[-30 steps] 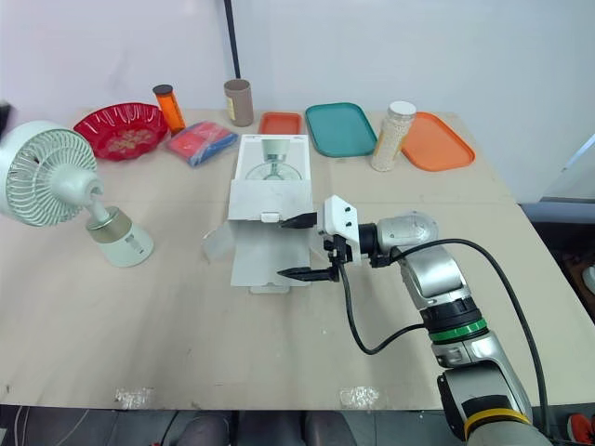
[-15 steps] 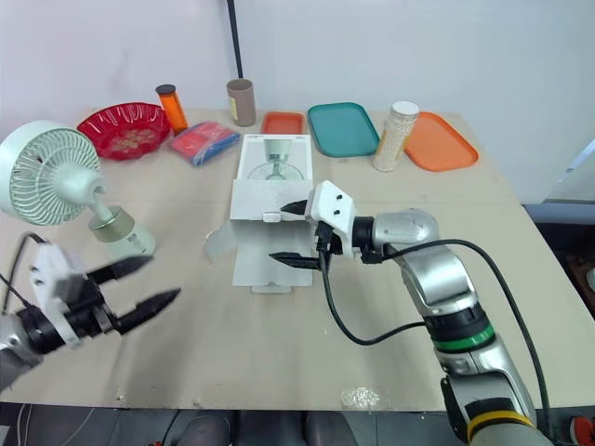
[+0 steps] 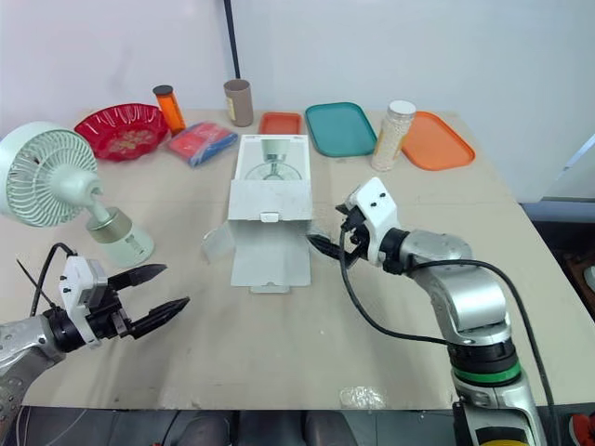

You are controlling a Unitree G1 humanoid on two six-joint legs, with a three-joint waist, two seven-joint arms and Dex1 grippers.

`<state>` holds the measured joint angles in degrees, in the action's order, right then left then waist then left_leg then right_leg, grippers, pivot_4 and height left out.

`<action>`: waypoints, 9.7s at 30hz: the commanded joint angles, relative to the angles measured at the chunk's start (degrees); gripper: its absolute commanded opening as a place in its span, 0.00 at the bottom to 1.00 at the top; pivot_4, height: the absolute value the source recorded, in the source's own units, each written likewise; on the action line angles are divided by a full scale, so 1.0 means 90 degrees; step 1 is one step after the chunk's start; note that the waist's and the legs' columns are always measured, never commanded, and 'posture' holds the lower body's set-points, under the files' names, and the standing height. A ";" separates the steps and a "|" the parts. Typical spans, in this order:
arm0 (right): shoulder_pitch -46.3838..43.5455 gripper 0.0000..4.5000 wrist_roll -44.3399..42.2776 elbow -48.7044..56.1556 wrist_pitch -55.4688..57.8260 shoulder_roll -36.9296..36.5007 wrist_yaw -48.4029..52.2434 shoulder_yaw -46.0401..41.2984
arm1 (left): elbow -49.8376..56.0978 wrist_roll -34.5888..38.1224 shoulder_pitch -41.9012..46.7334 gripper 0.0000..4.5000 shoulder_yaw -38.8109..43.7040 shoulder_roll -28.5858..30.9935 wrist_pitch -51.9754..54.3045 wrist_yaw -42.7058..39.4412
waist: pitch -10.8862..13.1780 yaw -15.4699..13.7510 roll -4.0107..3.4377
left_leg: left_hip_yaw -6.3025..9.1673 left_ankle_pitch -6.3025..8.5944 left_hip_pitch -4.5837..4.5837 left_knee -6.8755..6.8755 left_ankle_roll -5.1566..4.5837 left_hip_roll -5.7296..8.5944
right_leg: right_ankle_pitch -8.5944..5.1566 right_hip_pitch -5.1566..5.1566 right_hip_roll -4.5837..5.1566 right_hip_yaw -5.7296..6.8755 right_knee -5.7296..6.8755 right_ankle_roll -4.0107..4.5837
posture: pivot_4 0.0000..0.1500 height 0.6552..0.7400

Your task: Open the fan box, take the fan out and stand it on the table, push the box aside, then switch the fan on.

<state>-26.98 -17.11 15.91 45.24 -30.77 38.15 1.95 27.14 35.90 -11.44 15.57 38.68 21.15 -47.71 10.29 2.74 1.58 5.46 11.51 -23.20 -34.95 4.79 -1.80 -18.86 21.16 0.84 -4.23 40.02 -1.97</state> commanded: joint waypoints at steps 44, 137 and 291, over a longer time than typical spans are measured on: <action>-0.1202 0.01 0.1213 -0.1431 0.1281 0.0501 -0.1794 -0.0263 | 0.0157 -0.0745 0.0099 1.00 -0.0753 -0.0238 -0.0017 0.0329 | 0.0000 -0.0034 -0.0001 | 0.0005 0.0000 -0.0013 0.0002 0.0000 0.0010 | -0.0005 0.0006 0.0009 0.0004 -0.0002 -0.0008 | 1.00 1.00; -0.1830 0.99 -0.0011 -0.3224 -0.3234 0.0914 0.2416 0.0908 | 0.2118 -0.0881 -0.2143 1.00 0.2524 -0.1525 -0.0621 0.2248 | 0.0006 0.0000 0.0000 | 0.0002 0.0005 0.0009 -0.0001 -0.0008 0.0003 | -0.0007 -0.0014 0.0002 -0.0002 -0.0008 -0.0010 | 1.00 1.00; -0.2726 0.35 0.0253 -0.2595 -0.0743 0.3401 -0.1167 0.0746 | 0.0491 -0.0770 0.3936 0.44 -0.0634 -0.1249 0.1582 0.3617 | 0.0013 0.0010 0.0025 | 0.0015 -0.0006 -0.0025 0.0000 0.0014 0.0004 | 0.0001 0.0021 0.0005 0.0014 0.0002 -0.0004 | 1.00 1.00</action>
<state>-50.19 -14.27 -8.58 39.66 -1.09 27.30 8.59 27.60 28.67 21.83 8.87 27.68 36.62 -15.38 10.41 2.83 1.81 5.60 11.46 -23.43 -34.95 4.91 -1.76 -18.85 21.34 0.87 -4.10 40.04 -2.01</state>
